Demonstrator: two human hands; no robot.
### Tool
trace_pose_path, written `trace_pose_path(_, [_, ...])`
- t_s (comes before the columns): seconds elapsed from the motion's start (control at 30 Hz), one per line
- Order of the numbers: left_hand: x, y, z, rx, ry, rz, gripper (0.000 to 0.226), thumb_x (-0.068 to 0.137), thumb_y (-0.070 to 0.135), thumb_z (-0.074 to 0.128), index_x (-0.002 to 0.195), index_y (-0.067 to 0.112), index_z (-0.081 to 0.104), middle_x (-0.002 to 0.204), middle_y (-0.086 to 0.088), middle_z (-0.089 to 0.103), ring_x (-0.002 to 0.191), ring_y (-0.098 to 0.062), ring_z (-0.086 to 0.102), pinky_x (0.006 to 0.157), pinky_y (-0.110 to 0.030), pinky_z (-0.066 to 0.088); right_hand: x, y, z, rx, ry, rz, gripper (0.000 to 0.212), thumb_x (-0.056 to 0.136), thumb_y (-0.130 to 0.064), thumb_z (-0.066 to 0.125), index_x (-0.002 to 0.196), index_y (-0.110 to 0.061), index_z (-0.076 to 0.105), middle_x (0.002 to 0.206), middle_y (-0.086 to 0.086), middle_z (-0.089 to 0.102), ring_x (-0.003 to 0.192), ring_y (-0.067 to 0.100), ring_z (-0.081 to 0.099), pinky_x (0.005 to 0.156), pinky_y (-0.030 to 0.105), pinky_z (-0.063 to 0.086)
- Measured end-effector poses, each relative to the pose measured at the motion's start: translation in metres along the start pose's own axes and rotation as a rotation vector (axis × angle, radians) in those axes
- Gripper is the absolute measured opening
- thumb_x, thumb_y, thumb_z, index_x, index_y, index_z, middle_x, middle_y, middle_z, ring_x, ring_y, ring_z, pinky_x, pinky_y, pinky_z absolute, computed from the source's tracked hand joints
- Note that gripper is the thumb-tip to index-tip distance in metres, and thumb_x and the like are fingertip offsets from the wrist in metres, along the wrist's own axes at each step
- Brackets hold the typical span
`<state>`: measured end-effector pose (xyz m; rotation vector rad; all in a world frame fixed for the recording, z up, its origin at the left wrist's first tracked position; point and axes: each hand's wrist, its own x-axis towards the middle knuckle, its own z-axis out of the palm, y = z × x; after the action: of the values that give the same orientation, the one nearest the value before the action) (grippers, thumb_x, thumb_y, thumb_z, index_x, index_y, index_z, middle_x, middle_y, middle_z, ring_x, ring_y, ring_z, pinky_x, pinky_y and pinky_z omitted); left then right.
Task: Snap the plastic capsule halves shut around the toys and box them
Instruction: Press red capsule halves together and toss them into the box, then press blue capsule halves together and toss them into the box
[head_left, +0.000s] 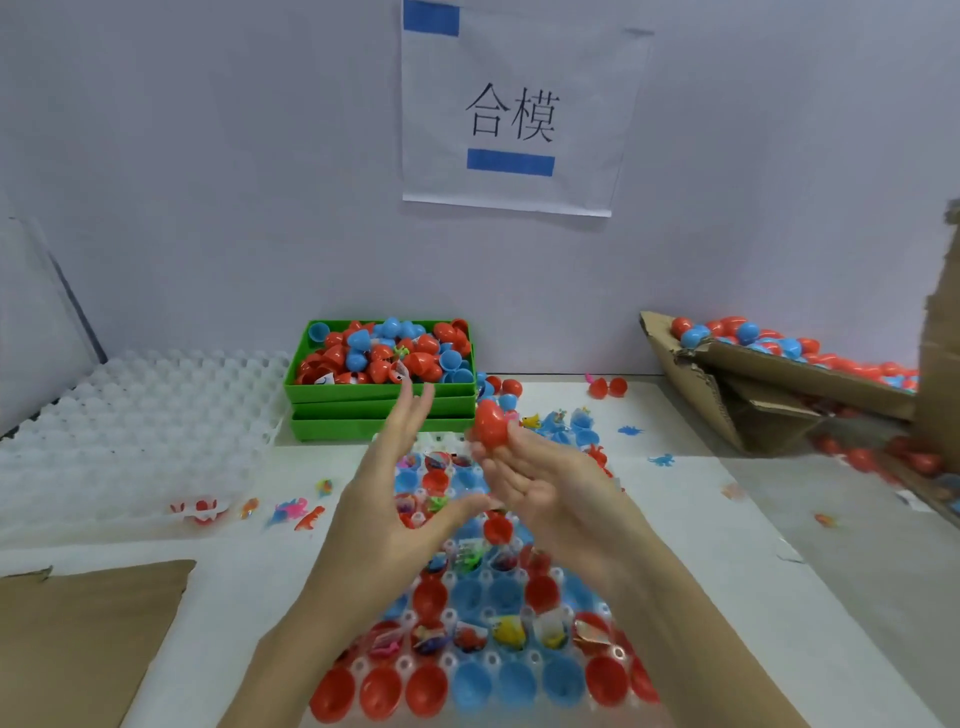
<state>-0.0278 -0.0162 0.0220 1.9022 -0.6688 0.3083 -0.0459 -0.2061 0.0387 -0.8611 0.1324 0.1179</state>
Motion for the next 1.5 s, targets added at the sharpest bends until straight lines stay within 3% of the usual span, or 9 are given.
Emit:
trace_pose_path(0.1, [0.000,-0.008,-0.001,0.002,0.104,-0.037,0.074,0.088,0.059,0.064,0.153,0.060,0.028,0.152,0.041,0.040,0.133,0.007,0.049,0.103,-0.020,0.036,0.013,-0.060,-0.013,0.436,0.083,-0.070,0.033,0.088,0.005,0.064,0.119,0.017,0.067,0.121,0.028,0.070,0.098,0.031,0.075,0.079,0.031,0.064])
trace_pose_path(0.23, [0.003,-0.011,-0.006,0.059,0.172,-0.021,0.032,0.093,0.046,0.061,0.124,0.041,0.067,0.126,0.029,0.064,0.118,-0.002,0.062,0.102,-0.032,0.053,0.034,-0.140,-0.041,0.649,0.285,-0.444,0.032,0.108,-0.001,0.042,0.138,0.007,0.052,0.134,0.024,0.063,0.121,0.030,0.065,0.097,0.032,0.057])
trace_pose_path(0.37, [0.005,-0.018,-0.007,0.150,0.137,-0.052,0.020,0.094,0.034,0.064,0.107,0.026,0.077,0.111,0.018,0.071,0.110,0.000,0.062,0.095,-0.029,0.054,0.039,-0.141,-0.074,0.300,0.377,-0.392,0.040,0.111,-0.006,0.035,0.149,-0.001,0.046,0.146,0.015,0.057,0.128,0.023,0.060,0.100,0.030,0.053])
trace_pose_path(0.6, [0.004,-0.035,-0.007,0.332,0.055,-0.144,0.011,0.101,0.023,0.066,0.104,0.020,0.077,0.102,0.012,0.071,0.101,-0.007,0.062,0.096,-0.036,0.053,0.017,-0.053,-0.060,-0.244,0.340,-0.277,0.028,0.110,-0.009,0.043,0.117,-0.011,0.070,0.110,0.006,0.079,0.100,0.017,0.077,0.075,0.023,0.061])
trace_pose_path(0.8, [0.003,-0.049,-0.005,0.464,0.014,-0.170,0.015,0.104,0.025,0.061,0.115,0.025,0.072,0.113,0.013,0.066,0.107,-0.002,0.051,0.092,-0.018,0.037,0.001,-0.015,-0.041,-0.657,0.277,-0.284,0.030,0.110,-0.007,0.045,0.110,-0.010,0.075,0.095,0.011,0.080,0.092,0.026,0.077,0.075,0.026,0.063])
trace_pose_path(1.07, [0.003,-0.064,-0.002,0.539,-0.078,-0.200,0.039,0.109,0.041,0.043,0.143,0.029,0.057,0.127,0.008,0.054,0.122,-0.009,0.039,0.105,-0.029,0.037,-0.004,-0.005,-0.030,-0.742,0.225,-0.254,0.032,0.109,-0.004,0.045,0.106,-0.010,0.077,0.092,0.011,0.079,0.089,0.027,0.077,0.074,0.023,0.061])
trace_pose_path(1.27, [0.003,-0.071,-0.002,0.650,-0.202,-0.217,0.050,0.105,0.051,0.020,0.126,0.033,0.062,0.128,0.015,0.050,0.111,-0.004,0.024,0.099,-0.029,0.023,-0.005,-0.001,-0.028,-0.741,0.192,-0.239,0.030,0.109,-0.006,0.046,0.108,-0.010,0.076,0.092,0.010,0.079,0.085,0.022,0.077,0.075,0.024,0.062])
trace_pose_path(1.4, [0.006,-0.069,-0.003,0.531,-0.032,-0.126,0.024,0.106,0.039,0.050,0.109,0.023,0.067,0.108,0.015,0.057,0.104,-0.006,0.043,0.097,-0.029,0.039,-0.005,0.000,-0.028,-0.743,0.191,-0.231,0.030,0.109,-0.005,0.047,0.107,-0.010,0.076,0.090,0.009,0.080,0.083,0.020,0.077,0.072,0.021,0.060])
trace_pose_path(1.5, [0.006,-0.060,-0.006,0.432,0.104,-0.060,0.016,0.095,0.035,0.073,0.098,0.019,0.071,0.097,0.011,0.063,0.090,-0.007,0.056,0.083,-0.017,0.043,-0.005,0.001,-0.027,-0.740,0.174,-0.234,0.031,0.109,-0.005,0.046,0.106,-0.010,0.076,0.090,0.009,0.079,0.083,0.021,0.077,0.073,0.022,0.060])
